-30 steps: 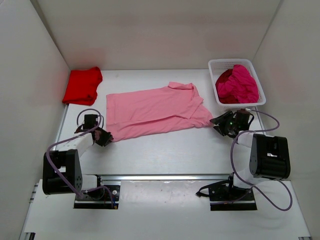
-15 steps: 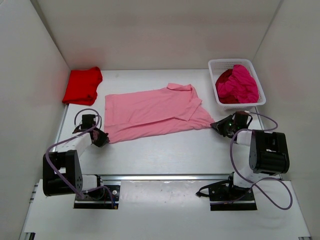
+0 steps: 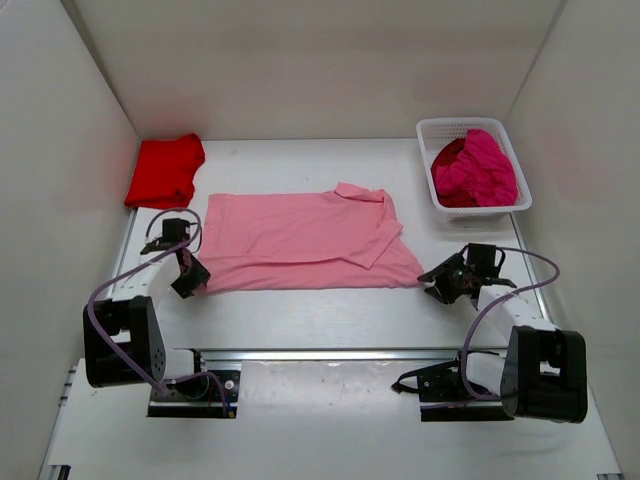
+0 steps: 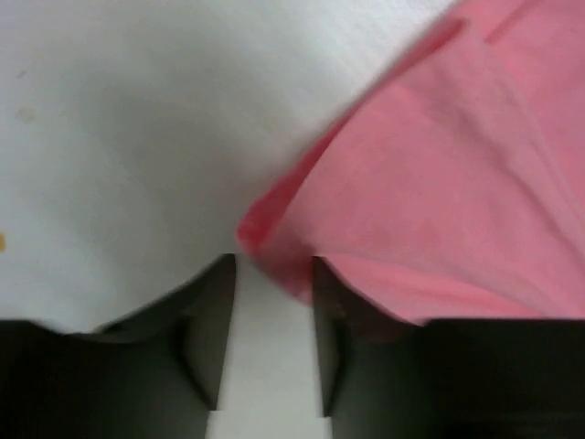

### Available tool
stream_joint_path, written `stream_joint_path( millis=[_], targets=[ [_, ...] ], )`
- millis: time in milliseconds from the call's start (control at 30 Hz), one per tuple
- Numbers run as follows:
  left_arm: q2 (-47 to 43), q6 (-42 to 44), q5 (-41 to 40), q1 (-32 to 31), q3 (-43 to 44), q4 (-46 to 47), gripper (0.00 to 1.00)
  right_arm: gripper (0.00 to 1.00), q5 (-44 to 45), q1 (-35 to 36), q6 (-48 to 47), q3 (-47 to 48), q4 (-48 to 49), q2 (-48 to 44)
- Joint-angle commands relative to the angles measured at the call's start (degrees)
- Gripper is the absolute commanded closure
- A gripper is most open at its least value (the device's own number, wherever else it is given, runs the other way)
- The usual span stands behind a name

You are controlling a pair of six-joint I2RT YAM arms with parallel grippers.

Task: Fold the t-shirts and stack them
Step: Fold the flattened tshirt in 1/3 of the way

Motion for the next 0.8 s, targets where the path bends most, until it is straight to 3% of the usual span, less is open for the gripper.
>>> stream_joint_path(
  millis=[0, 33, 67, 100, 167, 267, 333, 367, 400, 433, 467, 500, 533, 567, 667, 767],
  targets=[
    [0.2, 1.8, -5.0, 0.3, 1.0, -5.9, 0.45, 0.6, 4.9, -0.4, -1.0, -0.2, -8.7, -3.0],
    [-0.1, 2.0, -4.7, 0.3, 2.3, -6.0, 0.27, 0.44, 5.0, -0.4, -1.3, -0.1, -9.9, -3.0],
    [0.4, 1.8, -4.0, 0.4, 3.8, -6.5, 0.17, 0.38, 5.3, -0.7, -2.1, -0.1, -9.7, -3.9],
    [0.6, 1.7, -3.2, -0.2, 4.5, -7.3, 0.14, 0.37, 5.8, -0.7, -2.7, 0.7, -10.6, -4.3],
    [1.0, 1.7, -3.7, -2.5, 9.7, -8.5, 0.07, 0.37, 8.3, -0.7, -5.1, 3.0, -12.9, -5.4],
    [1.5, 2.5, -6.8, -8.2, 17.6, -11.5, 0.05, 0.4, 11.3, 1.3, -9.5, 9.1, -17.1, -6.1],
    [1.1, 3.1, -8.6, -11.3, 20.9, -12.9, 0.06, 0.5, 11.3, 3.3, -11.5, 14.0, -18.2, -5.8],
    [1.0, 2.8, -8.4, -11.8, 22.0, -12.9, 0.1, 0.52, 10.1, 3.7, -12.3, 14.9, -17.8, -5.3],
    [0.7, 2.7, -7.1, -12.6, 22.0, -12.5, 0.18, 0.6, 8.7, 4.8, -13.0, 16.8, -17.3, -3.6],
    [0.1, 3.0, -4.4, -13.0, 22.1, -11.5, 0.27, 0.78, 7.5, 6.0, -13.7, 19.4, -16.5, -1.4],
    [-0.1, 3.0, -2.7, -13.0, 20.9, -10.5, 0.56, 0.85, 6.9, 5.7, -13.9, 20.5, -15.9, -0.2],
    [0.0, 2.9, 1.1, -13.4, 19.2, -7.8, 0.77, 0.93, 7.3, 7.8, -14.7, 23.3, -15.3, 3.0],
    [0.3, 2.7, 5.3, -13.3, 17.2, -4.7, 0.83, 1.0, 7.6, 9.7, -15.8, 26.9, -14.9, 6.3],
    [1.0, 2.2, 8.4, -12.8, 16.3, -1.7, 0.92, 1.0, 8.6, 11.5, -16.8, 28.6, -14.8, 9.5],
    [3.9, 0.9, 12.0, -12.4, 14.1, 2.4, 0.95, 0.99, 13.8, 15.4, -18.8, 37.8, -13.1, 17.9],
    [7.0, 0.5, 11.9, -12.0, 17.6, 3.1, 0.92, 0.86, 17.4, 16.6, -21.2, 47.1, -13.4, 27.2]
  ],
)
